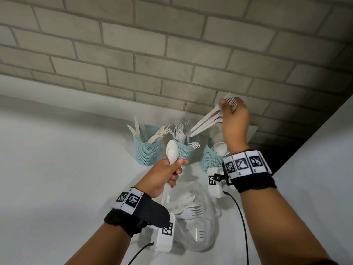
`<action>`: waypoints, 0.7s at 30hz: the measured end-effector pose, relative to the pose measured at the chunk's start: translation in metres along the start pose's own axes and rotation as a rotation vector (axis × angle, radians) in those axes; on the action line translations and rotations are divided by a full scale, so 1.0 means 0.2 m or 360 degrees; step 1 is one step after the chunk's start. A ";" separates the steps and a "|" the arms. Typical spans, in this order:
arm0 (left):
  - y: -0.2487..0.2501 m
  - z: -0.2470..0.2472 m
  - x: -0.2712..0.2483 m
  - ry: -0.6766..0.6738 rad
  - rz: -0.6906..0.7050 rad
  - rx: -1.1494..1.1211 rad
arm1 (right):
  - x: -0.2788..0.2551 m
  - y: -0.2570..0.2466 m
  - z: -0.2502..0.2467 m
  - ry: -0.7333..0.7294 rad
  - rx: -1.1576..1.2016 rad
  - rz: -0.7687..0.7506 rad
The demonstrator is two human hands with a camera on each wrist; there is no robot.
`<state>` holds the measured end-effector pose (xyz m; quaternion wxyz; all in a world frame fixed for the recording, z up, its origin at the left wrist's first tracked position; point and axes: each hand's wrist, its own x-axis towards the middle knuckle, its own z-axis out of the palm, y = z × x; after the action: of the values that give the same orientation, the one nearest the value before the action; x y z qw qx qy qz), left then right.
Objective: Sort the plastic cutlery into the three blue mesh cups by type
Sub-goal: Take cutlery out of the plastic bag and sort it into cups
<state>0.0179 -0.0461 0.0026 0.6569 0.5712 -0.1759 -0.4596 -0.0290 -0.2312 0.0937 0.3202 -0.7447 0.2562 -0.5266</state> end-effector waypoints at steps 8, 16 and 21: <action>0.04 -0.01 0.00 -0.0255 -0.0093 -0.0576 | -0.19 0.22 0.28 -0.0531 -0.0501 0.0012; 0.02 -0.03 0.01 -0.0070 0.0086 -0.0308 | -0.19 0.17 0.29 -0.1005 -0.0734 0.0052; 0.01 0.00 0.00 0.0091 0.0173 -0.0029 | -0.30 -0.03 0.11 -0.0774 -0.0111 0.0232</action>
<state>0.0182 -0.0472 0.0047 0.6908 0.5678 -0.1835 -0.4083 -0.0263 -0.1789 0.0555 0.3837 -0.8396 0.2427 -0.2983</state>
